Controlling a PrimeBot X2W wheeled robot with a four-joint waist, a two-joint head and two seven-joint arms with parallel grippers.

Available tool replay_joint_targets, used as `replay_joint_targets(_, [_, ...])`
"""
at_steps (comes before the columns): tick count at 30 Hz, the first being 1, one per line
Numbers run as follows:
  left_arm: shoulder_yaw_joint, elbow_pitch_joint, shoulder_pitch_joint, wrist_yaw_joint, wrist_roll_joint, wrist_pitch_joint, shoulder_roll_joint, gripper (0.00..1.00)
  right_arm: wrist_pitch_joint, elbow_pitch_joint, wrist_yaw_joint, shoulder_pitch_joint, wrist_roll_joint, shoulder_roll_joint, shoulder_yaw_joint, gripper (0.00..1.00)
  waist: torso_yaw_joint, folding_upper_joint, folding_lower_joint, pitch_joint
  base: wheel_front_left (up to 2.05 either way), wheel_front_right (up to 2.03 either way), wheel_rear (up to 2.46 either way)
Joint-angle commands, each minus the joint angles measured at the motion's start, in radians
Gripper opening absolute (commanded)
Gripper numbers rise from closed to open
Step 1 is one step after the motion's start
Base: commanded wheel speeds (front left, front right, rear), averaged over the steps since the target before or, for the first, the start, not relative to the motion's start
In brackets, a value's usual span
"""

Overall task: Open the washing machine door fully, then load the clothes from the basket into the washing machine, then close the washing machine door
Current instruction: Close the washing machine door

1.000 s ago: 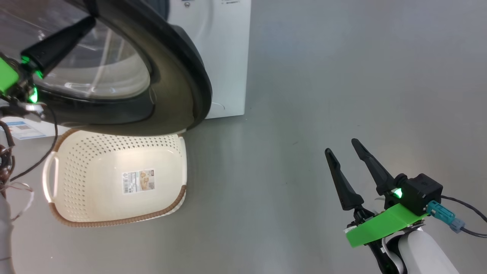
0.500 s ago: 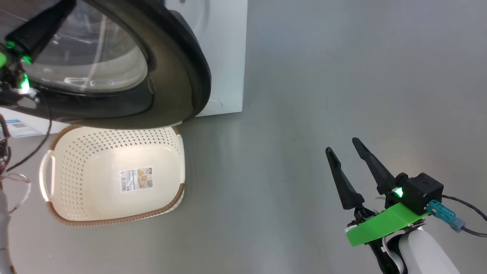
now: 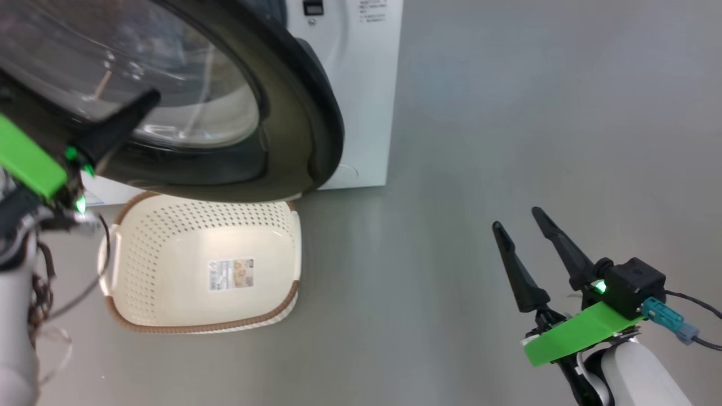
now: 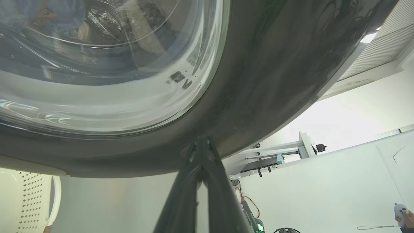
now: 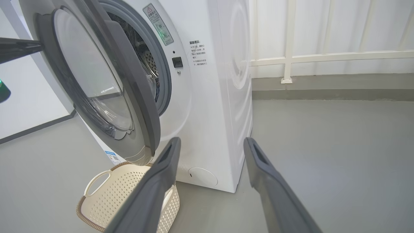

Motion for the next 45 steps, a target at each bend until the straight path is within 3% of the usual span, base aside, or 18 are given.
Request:
replay_joint_targets(1, [0.033, -0.034, 0.006, -0.011, -0.005, -0.006, 0.056, 0.25, -0.005, -0.020, 0.001, 0.016, -0.006, -0.005, 0.012, 1.00, 0.023, 0.0000, 0.0000, -0.025, 0.00, 0.00, 0.00])
replay_joint_targets(2, [0.032, -0.043, 0.030, -0.011, -0.003, -0.012, 0.060, 0.38, -0.005, -0.019, 0.001, 0.021, -0.006, -0.008, 0.011, 1.00, 0.029, 0.0000, 0.0000, -0.033, 0.00, 0.00, 0.00])
replay_joint_targets(5, [0.031, -0.068, 0.098, -0.011, 0.001, -0.042, 0.067, 0.56, -0.005, -0.020, 0.001, 0.037, -0.003, -0.016, 0.004, 1.00, 0.046, 0.0000, 0.0000, -0.051, 0.00, 0.00, 0.00])
replay_joint_targets(6, [0.030, -0.075, 0.120, -0.011, 0.002, -0.054, 0.068, 0.83, -0.005, -0.020, 0.001, 0.042, -0.002, -0.018, 0.002, 1.00, 0.051, 0.0000, 0.0000, -0.057, 0.00, 0.00, 0.00])
replay_joint_targets(7, [0.030, -0.082, 0.142, -0.011, 0.001, -0.064, 0.068, 0.95, -0.005, -0.020, 0.001, 0.048, -0.002, -0.020, 0.000, 1.00, 0.056, 0.0000, 0.0000, -0.063, 0.00, 0.00, 0.00])
replay_joint_targets(8, [0.030, -0.087, 0.164, -0.011, 0.000, -0.074, 0.069, 1.00, -0.005, -0.021, 0.001, 0.054, -0.001, -0.022, -0.002, 1.00, 0.060, 0.0000, 0.0000, -0.068, 0.00, 0.00, 0.00])
replay_joint_targets(32, [0.009, -0.190, 0.613, -0.011, 0.013, -0.379, 0.096, 1.00, -0.005, -0.027, 0.001, 0.213, 0.014, -0.047, -0.067, 1.00, 0.068, 0.0000, 0.0000, -0.161, 0.00, 0.00, 0.00])
replay_joint_targets(45, [-0.097, -0.199, 0.765, -0.011, 0.122, -0.656, 0.152, 1.00, -0.005, -0.033, 0.001, 0.288, 0.021, -0.054, -0.107, 1.00, 0.027, 0.0000, 0.0000, -0.196, 0.00, 0.00, 0.00])
